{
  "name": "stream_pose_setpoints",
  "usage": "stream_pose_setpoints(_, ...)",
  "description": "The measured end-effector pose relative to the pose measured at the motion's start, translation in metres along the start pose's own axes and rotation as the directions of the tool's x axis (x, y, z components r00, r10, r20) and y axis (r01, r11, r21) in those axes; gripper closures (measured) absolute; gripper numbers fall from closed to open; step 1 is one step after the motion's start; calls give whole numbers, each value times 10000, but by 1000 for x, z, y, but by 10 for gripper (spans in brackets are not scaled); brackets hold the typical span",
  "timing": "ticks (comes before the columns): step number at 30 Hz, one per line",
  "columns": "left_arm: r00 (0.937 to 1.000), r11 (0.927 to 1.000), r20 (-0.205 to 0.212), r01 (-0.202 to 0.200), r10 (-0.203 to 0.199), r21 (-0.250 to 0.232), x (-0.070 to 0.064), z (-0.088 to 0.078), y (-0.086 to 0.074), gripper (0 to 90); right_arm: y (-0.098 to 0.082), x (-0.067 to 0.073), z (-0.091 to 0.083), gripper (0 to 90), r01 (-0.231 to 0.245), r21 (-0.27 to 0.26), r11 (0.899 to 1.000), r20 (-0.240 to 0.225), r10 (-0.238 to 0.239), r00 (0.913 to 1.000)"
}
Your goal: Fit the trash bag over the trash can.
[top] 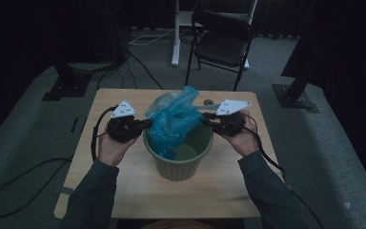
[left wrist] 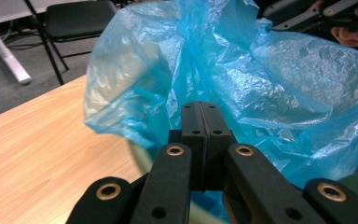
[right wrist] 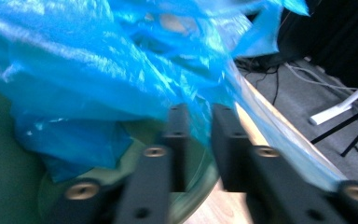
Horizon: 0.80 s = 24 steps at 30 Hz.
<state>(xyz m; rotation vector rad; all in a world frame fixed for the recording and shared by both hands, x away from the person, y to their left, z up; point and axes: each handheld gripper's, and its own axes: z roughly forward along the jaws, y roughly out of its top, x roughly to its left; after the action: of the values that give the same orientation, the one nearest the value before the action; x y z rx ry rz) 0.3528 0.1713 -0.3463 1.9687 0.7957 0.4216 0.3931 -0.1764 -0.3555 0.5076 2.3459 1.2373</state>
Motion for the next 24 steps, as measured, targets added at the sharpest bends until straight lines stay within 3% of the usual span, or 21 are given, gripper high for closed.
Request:
stream_pose_setpoints(3,9997,9998,-144,182,-183,-47,4,-5,-5,900,-1,-1,-4,900,-54,109,9999,-117,56,9999)
stream_pose_setpoints(7,9985,9993,-421,356,-351,101,11,-8,-15,900,-3,-2,-11,900,-128,131,9998,-280,132,9995)
stream_pose_setpoints(12,9961,9971,-466,753,-746,133,19,-7,-26,900,-5,-2,-16,900,-174,63,9998,-400,176,9990)
stream_pose_setpoints(13,9955,9963,-448,845,-839,125,20,-7,-28,900,-4,-2,-16,876,-200,10,9998,-466,200,9987)
stream_pose_setpoints(15,9949,9958,-459,902,-895,150,21,-6,-31,900,-3,-4,-15,730,-274,-104,9996,-533,268,9982)
stream_pose_setpoints(21,9939,9947,-417,1022,-1016,129,22,-2,-36,900,6,-8,-13,670,-833,-768,9936,-667,783,9947)
stream_pose_setpoints(24,9941,9949,-399,1010,-1006,75,22,-2,-36,900,14,-9,-14,660,-806,-901,9927,-538,760,9957)
